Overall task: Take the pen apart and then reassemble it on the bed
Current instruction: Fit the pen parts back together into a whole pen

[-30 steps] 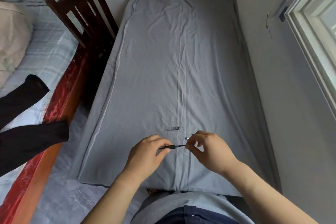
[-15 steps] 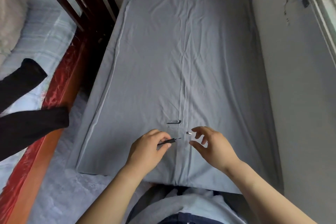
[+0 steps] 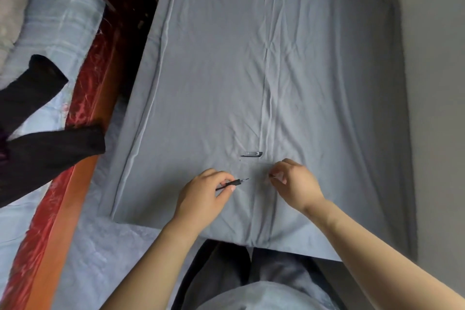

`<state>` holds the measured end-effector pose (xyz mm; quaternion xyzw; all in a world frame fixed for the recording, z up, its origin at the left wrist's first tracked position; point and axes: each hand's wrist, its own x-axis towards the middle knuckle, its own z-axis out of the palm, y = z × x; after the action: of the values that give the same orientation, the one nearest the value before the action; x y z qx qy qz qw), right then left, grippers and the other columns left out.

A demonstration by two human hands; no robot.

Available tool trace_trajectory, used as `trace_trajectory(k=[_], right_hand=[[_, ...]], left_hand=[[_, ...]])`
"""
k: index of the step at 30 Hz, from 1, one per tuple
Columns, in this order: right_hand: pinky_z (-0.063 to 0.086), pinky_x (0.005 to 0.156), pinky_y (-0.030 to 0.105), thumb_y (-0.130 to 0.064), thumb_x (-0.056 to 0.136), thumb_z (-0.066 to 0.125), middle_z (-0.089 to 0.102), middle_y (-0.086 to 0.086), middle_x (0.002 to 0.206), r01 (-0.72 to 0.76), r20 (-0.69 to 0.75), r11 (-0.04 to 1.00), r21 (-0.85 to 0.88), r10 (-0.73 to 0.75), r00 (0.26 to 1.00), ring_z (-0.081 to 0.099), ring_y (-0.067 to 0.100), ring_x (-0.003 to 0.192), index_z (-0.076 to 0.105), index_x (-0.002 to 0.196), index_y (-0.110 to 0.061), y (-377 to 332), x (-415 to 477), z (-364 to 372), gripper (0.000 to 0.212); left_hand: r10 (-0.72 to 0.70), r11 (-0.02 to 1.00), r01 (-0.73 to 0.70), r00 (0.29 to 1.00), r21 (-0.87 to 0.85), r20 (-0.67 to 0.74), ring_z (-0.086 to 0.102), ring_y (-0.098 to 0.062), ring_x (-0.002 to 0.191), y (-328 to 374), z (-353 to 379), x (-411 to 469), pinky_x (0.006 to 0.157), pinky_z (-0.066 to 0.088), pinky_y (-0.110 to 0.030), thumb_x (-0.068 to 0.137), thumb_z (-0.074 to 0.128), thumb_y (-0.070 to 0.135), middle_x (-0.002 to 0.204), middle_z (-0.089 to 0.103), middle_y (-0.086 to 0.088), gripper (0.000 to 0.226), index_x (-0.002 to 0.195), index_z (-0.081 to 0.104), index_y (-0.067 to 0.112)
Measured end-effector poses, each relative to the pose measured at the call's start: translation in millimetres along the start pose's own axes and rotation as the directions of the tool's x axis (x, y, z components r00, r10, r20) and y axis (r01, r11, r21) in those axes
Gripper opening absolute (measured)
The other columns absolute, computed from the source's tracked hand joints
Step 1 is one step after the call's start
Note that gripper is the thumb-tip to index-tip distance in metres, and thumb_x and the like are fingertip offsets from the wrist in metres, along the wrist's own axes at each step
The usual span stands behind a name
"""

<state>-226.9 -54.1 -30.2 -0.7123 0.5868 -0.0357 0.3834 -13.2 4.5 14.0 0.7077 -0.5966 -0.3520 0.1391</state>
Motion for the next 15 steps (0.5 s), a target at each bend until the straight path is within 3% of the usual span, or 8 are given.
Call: trace_trajectory(k=[4, 8, 15], right_hand=[[0.047, 0.061, 0.028, -0.022, 0.08, 0.065, 0.06, -0.014, 0.078, 0.11, -0.017, 0.992, 0.057, -0.109, 0.994, 0.057, 0.009, 0.064, 0.062, 0.08, -0.026, -20.7, -21.5, -21.3, 0.005], [0.043, 0.059, 0.02, -0.025, 0.079, 0.069, 0.057, -0.018, 0.076, 0.17, -0.11, 0.981, 0.09, -0.159, 0.981, 0.056, 0.007, 0.064, 0.063, 0.082, -0.026, -39.9, -42.8, -40.8, 0.007], [0.049, 0.065, 0.026, -0.024, 0.08, 0.069, 0.062, -0.012, 0.08, 0.224, -0.156, 0.969, 0.107, -0.207, 0.966, 0.056, 0.007, 0.065, 0.063, 0.084, -0.024, -56.1, -70.4, -50.2, 0.007]], left_hand=[[0.064, 0.998, -0.064, 0.998, -0.002, 0.012, 0.06, -0.003, 0.082, 15.6, -10.5, -2.5, 0.073, 0.053, -0.035, 0.08, 0.064, 0.031, 0.084, 0.059, 0.015, 0.013, 0.09, 0.064, 0.038], [0.146, 0.989, -0.145, 0.989, 0.013, -0.004, 0.059, -0.001, 0.084, 30.6, -23.3, -8.5, 0.073, 0.053, -0.033, 0.081, 0.064, 0.032, 0.087, 0.06, 0.015, 0.015, 0.094, 0.064, 0.038], [0.232, 0.972, -0.231, 0.973, 0.036, -0.014, 0.056, 0.001, 0.081, 41.3, -31.4, -29.1, 0.07, 0.051, -0.026, 0.082, 0.062, 0.034, 0.086, 0.06, 0.016, 0.017, 0.098, 0.061, 0.04]])
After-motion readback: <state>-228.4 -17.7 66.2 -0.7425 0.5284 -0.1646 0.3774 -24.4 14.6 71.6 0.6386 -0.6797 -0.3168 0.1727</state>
